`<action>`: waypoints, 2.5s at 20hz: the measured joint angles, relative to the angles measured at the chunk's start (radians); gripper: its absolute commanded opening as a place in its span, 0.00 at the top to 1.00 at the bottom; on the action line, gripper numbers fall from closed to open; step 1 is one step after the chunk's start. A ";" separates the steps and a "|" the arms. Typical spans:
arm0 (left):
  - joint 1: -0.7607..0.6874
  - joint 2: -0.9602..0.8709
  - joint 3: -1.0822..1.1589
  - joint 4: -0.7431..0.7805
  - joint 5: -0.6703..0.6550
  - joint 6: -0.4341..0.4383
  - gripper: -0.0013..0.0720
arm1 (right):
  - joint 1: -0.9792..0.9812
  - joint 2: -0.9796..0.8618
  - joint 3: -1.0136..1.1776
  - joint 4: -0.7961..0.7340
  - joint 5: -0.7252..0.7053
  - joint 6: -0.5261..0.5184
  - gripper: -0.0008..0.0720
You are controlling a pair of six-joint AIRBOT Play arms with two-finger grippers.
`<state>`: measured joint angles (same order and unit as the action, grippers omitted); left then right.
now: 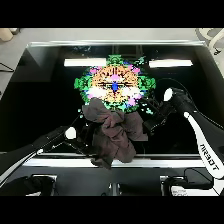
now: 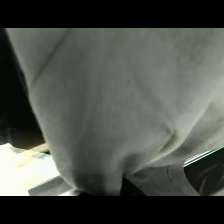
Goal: Fold the shirts.
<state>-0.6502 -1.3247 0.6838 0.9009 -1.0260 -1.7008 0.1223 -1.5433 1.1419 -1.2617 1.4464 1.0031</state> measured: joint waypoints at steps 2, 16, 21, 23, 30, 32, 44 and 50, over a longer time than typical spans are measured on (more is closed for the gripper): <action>-0.003 0.000 0.005 -0.001 0.009 0.010 0.94 | 0.000 -0.026 -0.007 0.034 -0.016 0.000 0.07; 0.149 0.169 0.182 0.344 -0.146 0.026 0.95 | -0.001 -0.037 0.124 0.133 -0.075 -0.010 0.96; 0.398 0.314 0.677 0.652 -0.261 0.010 0.95 | -0.002 0.163 0.491 -0.096 -0.129 0.003 0.96; 0.496 0.346 0.907 0.711 -0.245 0.009 0.95 | -0.002 0.272 0.613 -0.176 -0.190 0.028 0.96; 0.637 0.409 1.339 0.697 -0.161 -0.016 0.95 | -0.002 0.591 0.745 -0.263 -0.269 0.117 0.96; 0.645 0.418 1.363 0.635 -0.089 -0.011 0.95 | -0.002 0.636 0.752 -0.261 -0.270 0.128 0.96; 0.656 0.195 1.299 0.614 0.240 0.018 0.95 | -0.001 0.442 0.626 -0.155 0.032 0.176 0.96; 0.585 -0.120 1.290 0.499 0.211 0.021 0.94 | 0.000 0.190 0.450 -0.171 -0.038 0.179 0.96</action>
<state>-0.0650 -1.4448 1.9739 1.3998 -0.8154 -1.6802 0.1226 -1.3533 1.5921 -1.4330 1.4082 1.1820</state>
